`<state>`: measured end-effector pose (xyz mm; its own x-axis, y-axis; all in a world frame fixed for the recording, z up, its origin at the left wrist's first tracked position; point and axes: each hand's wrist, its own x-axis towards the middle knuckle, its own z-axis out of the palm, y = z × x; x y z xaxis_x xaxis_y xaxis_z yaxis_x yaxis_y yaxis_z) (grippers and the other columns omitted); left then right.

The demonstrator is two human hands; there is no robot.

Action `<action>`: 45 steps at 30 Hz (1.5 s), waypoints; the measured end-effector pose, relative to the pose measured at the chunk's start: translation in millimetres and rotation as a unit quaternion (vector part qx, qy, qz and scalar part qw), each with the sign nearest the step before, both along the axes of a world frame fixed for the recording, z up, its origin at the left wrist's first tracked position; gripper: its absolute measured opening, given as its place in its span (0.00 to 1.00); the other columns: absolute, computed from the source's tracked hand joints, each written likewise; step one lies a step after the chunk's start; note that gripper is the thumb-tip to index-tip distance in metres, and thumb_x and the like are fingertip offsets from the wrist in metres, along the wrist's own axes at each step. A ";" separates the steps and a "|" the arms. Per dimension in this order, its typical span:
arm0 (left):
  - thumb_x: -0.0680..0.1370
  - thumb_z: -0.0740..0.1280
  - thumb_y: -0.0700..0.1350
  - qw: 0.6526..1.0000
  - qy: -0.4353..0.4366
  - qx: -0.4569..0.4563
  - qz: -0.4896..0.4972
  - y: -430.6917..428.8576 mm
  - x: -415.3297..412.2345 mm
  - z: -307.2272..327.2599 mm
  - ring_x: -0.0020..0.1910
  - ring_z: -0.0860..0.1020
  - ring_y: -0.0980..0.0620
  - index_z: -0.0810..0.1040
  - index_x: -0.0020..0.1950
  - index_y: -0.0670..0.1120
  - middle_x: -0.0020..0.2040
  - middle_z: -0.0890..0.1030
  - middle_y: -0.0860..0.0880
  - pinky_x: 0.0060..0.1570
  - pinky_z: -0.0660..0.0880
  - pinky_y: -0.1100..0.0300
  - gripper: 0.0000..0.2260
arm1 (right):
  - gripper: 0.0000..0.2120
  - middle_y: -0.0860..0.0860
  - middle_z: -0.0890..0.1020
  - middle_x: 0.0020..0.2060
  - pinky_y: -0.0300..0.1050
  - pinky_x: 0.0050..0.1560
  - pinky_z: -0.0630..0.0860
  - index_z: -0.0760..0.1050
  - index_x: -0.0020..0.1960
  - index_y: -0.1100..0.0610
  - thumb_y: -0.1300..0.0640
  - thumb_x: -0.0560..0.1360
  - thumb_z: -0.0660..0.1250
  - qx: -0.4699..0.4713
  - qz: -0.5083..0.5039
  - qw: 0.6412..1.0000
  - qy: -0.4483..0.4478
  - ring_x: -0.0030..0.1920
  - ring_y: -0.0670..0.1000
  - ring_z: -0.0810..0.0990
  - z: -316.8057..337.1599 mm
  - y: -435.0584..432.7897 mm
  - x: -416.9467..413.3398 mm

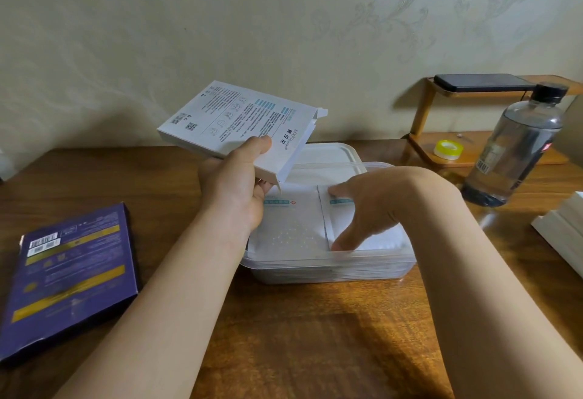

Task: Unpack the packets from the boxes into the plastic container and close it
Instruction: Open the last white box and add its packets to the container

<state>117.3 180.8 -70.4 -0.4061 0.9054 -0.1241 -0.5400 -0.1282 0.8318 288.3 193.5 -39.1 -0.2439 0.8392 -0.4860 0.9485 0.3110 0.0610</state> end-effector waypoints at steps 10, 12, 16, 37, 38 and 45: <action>0.75 0.73 0.33 1.000 -0.003 0.000 -0.005 -1.2 0.0 0.8 0.40 0.86 0.54 0.81 0.49 0.49 0.47 0.88 0.51 0.38 0.82 0.58 0.12 | 0.51 0.50 0.73 0.69 0.54 0.67 0.71 0.55 0.80 0.46 0.30 0.66 0.73 -0.001 0.003 0.999 -0.035 0.66 0.56 0.73 -17.7 9.8 -2.6; 0.75 0.73 0.33 1.000 -0.001 -0.001 -0.005 -1.9 0.4 1.3 0.39 0.86 0.54 0.81 0.48 0.49 0.45 0.88 0.52 0.38 0.82 0.57 0.11 | 0.51 0.50 0.73 0.69 0.53 0.67 0.71 0.55 0.80 0.46 0.30 0.65 0.73 -0.004 -0.004 1.000 -0.023 0.66 0.56 0.73 -16.2 8.6 -1.0; 0.75 0.73 0.33 1.000 0.001 -0.003 -0.004 -1.9 0.8 1.7 0.39 0.86 0.54 0.80 0.47 0.49 0.45 0.87 0.52 0.40 0.82 0.57 0.11 | 0.47 0.51 0.76 0.65 0.51 0.65 0.73 0.63 0.76 0.49 0.30 0.65 0.73 0.010 -0.019 0.999 -0.030 0.63 0.55 0.75 -11.3 3.9 -1.1; 0.75 0.73 0.33 1.000 0.004 0.004 -0.006 -0.3 -1.0 -0.1 0.38 0.85 0.54 0.80 0.48 0.49 0.44 0.87 0.52 0.42 0.82 0.56 0.11 | 0.37 0.50 0.79 0.59 0.52 0.63 0.76 0.69 0.72 0.52 0.37 0.70 0.74 -0.001 0.027 0.999 -0.040 0.58 0.54 0.78 -11.2 -1.6 -14.9; 0.75 0.73 0.33 1.000 0.004 0.004 -0.006 -0.2 -0.8 -0.1 0.39 0.85 0.54 0.80 0.48 0.49 0.45 0.87 0.52 0.42 0.82 0.56 0.11 | 0.36 0.50 0.79 0.59 0.52 0.62 0.76 0.69 0.71 0.52 0.37 0.70 0.74 0.001 0.027 0.999 -0.040 0.58 0.54 0.78 -11.5 -1.6 -15.2; 0.75 0.74 0.34 1.000 -0.007 0.005 -0.007 1.8 -2.4 -1.5 0.39 0.86 0.52 0.82 0.52 0.49 0.44 0.88 0.51 0.38 0.81 0.57 0.12 | 0.36 0.48 0.76 0.68 0.49 0.66 0.72 0.69 0.74 0.50 0.38 0.71 0.73 0.094 -0.040 0.972 0.210 0.66 0.51 0.76 9.3 -4.8 1.5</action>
<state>114.9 182.5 -71.8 -0.3912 0.9124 -0.1203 -0.5533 -0.1288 0.8229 289.8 188.7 -29.8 -0.3177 0.9281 -0.1943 0.9227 0.2554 -0.2890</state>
